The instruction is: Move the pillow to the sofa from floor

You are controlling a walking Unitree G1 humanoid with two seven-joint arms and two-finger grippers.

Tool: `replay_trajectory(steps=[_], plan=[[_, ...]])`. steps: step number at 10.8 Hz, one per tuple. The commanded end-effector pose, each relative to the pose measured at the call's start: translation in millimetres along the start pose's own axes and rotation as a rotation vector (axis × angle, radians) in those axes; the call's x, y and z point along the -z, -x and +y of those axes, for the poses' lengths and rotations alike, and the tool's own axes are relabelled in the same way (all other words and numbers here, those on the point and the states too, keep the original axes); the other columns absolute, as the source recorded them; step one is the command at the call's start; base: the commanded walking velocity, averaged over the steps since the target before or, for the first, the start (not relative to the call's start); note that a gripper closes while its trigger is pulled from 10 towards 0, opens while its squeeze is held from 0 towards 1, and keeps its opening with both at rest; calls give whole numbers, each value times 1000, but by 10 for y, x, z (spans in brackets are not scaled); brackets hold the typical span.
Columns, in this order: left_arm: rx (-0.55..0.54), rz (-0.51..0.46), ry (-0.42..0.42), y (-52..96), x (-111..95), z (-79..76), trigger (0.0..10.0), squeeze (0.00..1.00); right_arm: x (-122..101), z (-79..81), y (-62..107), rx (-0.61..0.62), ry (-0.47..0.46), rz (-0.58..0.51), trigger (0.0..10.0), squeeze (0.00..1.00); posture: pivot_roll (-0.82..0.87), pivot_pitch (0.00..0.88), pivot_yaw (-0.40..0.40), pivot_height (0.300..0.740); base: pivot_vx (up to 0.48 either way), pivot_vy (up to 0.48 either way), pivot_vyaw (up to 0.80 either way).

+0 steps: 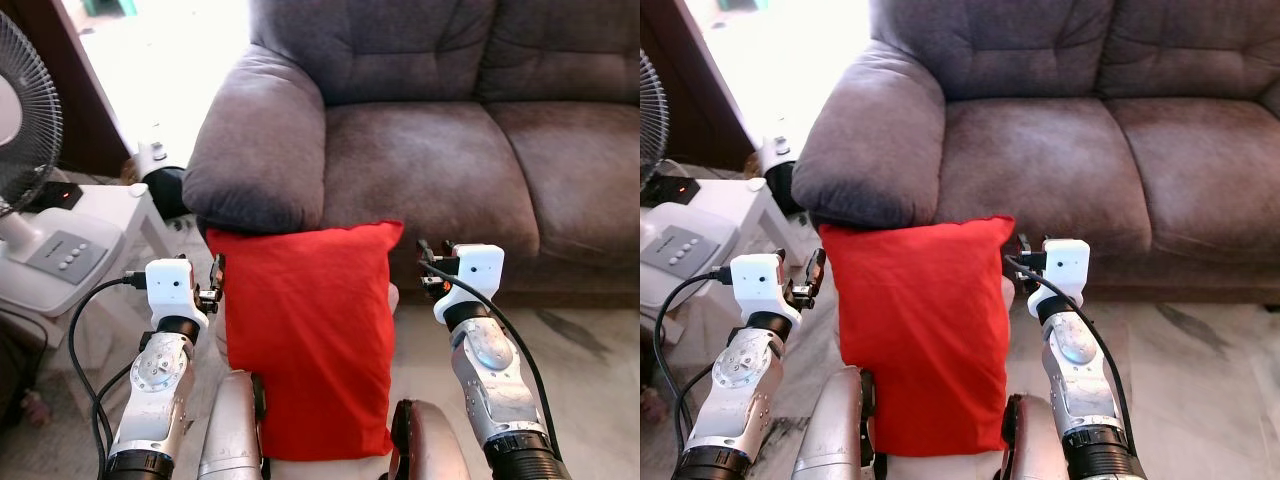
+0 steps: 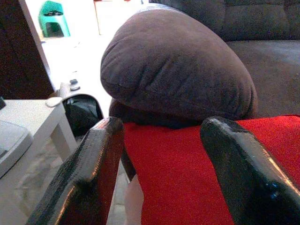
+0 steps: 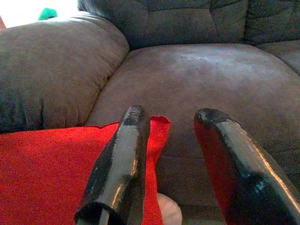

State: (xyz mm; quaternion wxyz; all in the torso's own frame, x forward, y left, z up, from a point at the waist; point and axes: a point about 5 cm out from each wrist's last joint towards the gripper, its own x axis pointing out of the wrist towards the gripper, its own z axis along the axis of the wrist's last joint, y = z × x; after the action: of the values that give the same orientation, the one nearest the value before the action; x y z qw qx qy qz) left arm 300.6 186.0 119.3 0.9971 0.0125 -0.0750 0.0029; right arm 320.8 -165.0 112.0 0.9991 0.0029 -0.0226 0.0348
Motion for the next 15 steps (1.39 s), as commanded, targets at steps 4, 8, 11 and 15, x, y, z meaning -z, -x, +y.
replay_trajectory(steps=[4, 8, 11, 15], plan=[[4, 1, -13, -13, -15, -12, 10000, 0, -5, 9, 8, -2, -3, -4, 10000, 0, 91, 172, 19, 544, 0, 0, 0], [0, -2, -10, -14, -21, -10, 10000, 0, -14, 29, 0, -9, -15, -4, 10000, 0, 90, 176, 19, 520, 0, 0, 0], [-2, -2, -11, -14, -21, -3, 10000, 0, -15, 42, 8, -17, -17, -15, 10000, 0, 94, 179, 18, 485, 0, 0, 0], [11, 7, -12, -12, -8, -28, 10000, 0, -3, 51, 16, -18, -30, -13, 10000, 0, 92, 181, 21, 485, 0, 0, 0]])
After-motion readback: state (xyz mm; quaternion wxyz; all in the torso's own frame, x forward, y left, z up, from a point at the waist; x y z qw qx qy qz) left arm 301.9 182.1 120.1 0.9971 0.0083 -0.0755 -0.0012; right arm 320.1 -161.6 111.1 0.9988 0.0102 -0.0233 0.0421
